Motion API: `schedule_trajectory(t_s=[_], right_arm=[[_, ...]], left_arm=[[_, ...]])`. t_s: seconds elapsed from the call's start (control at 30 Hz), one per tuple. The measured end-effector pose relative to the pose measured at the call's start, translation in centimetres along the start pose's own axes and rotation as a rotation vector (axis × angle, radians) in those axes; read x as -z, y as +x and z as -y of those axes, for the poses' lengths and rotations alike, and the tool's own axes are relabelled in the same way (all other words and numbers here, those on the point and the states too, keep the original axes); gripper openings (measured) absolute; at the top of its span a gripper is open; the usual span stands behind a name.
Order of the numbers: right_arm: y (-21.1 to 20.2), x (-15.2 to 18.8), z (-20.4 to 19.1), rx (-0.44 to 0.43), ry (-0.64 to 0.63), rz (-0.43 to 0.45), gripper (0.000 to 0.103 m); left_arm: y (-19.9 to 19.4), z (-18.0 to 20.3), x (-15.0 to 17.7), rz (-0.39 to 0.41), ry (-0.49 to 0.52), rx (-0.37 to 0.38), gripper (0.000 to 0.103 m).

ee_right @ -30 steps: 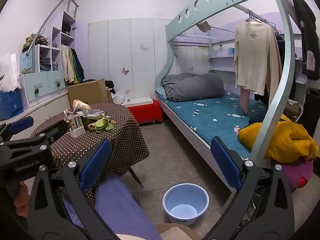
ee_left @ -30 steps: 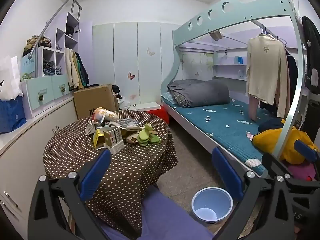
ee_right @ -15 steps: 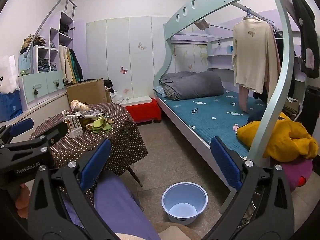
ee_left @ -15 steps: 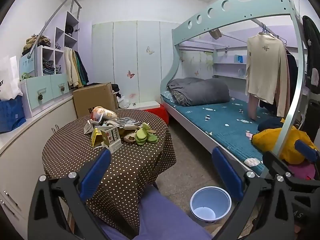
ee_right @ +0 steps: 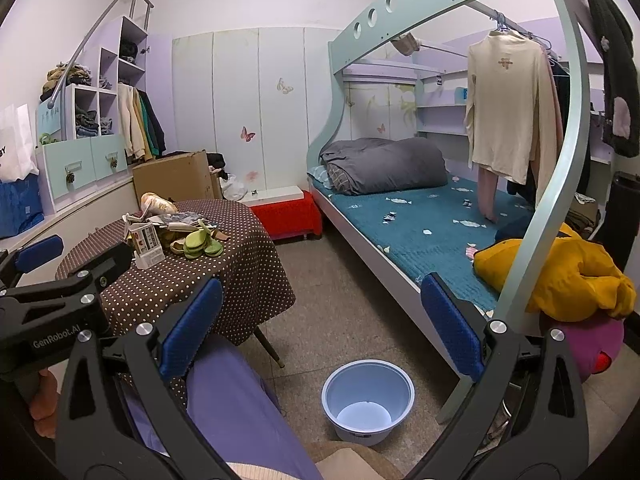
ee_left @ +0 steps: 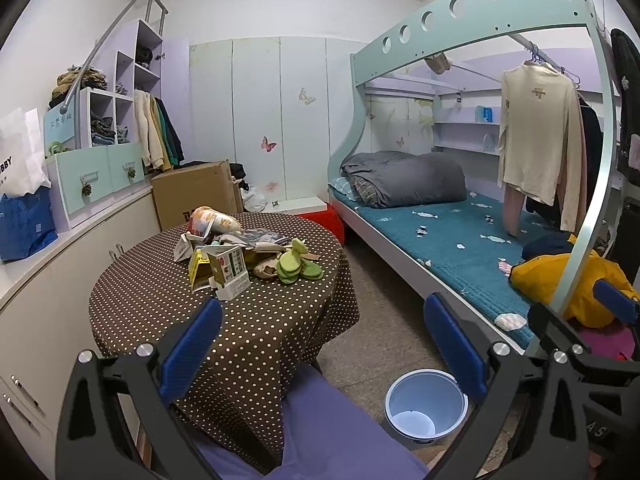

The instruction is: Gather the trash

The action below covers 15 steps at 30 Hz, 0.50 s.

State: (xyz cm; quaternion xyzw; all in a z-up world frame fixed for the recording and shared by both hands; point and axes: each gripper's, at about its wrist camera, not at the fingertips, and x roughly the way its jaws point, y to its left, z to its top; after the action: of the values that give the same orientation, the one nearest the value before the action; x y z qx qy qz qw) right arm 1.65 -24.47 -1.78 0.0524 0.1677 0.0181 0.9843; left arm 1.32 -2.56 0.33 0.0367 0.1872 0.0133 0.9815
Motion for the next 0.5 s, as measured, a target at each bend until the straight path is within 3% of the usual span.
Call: schedule_trajectory(t_s=[0.5], right_arm=[[-0.23,0.01,-0.51,-0.003,-0.008,0.004,0.097]], left_arm=[[-0.35,-0.22,0.08,0.000,-0.003,-0.013,0.099]])
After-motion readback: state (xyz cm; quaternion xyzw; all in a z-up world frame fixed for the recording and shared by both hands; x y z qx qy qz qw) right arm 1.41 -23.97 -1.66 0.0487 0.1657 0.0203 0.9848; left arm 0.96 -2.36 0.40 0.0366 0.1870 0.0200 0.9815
